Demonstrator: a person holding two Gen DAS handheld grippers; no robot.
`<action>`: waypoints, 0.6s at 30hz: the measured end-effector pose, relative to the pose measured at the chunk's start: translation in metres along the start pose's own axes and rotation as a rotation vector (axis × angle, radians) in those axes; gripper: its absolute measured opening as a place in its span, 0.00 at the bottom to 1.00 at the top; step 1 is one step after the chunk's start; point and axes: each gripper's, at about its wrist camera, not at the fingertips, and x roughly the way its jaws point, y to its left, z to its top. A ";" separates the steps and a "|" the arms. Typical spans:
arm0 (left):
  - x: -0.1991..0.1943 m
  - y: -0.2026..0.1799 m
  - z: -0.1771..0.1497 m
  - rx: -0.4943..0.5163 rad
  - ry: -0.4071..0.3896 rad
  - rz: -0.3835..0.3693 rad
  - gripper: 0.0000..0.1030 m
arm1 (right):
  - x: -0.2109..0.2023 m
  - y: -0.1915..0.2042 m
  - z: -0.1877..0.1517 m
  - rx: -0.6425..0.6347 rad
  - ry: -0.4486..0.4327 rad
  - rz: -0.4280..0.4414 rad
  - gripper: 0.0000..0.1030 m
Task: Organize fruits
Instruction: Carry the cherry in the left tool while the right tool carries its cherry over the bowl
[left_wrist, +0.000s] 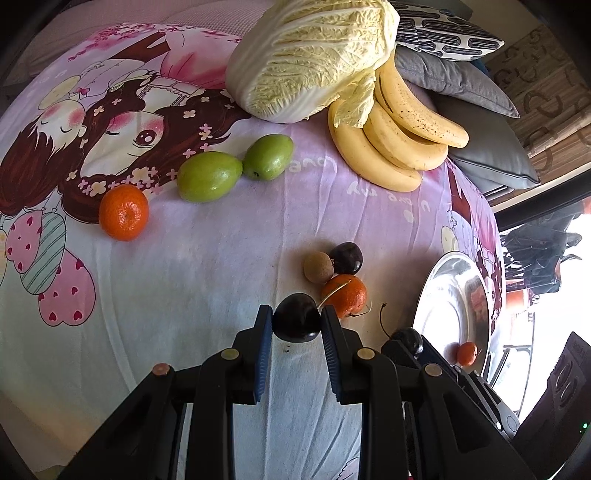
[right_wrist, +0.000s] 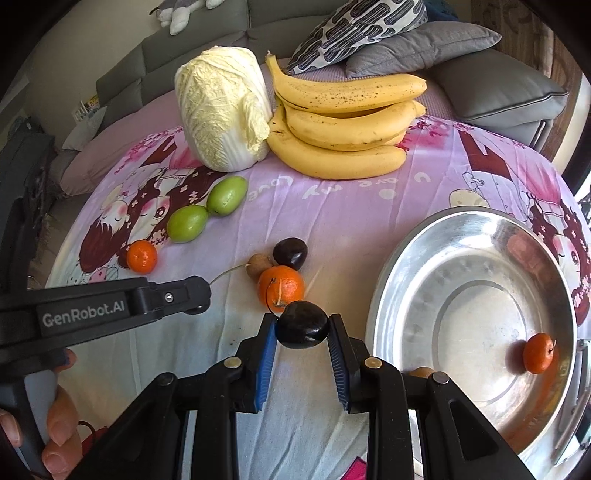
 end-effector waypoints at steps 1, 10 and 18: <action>0.000 -0.002 0.000 0.006 -0.001 0.002 0.27 | 0.000 -0.003 0.000 0.009 0.001 -0.003 0.29; 0.000 -0.027 0.002 0.071 0.011 0.041 0.27 | -0.015 -0.037 0.004 0.072 -0.047 -0.065 0.29; 0.006 -0.073 0.002 0.168 0.044 0.044 0.27 | -0.028 -0.081 0.007 0.172 -0.079 -0.122 0.29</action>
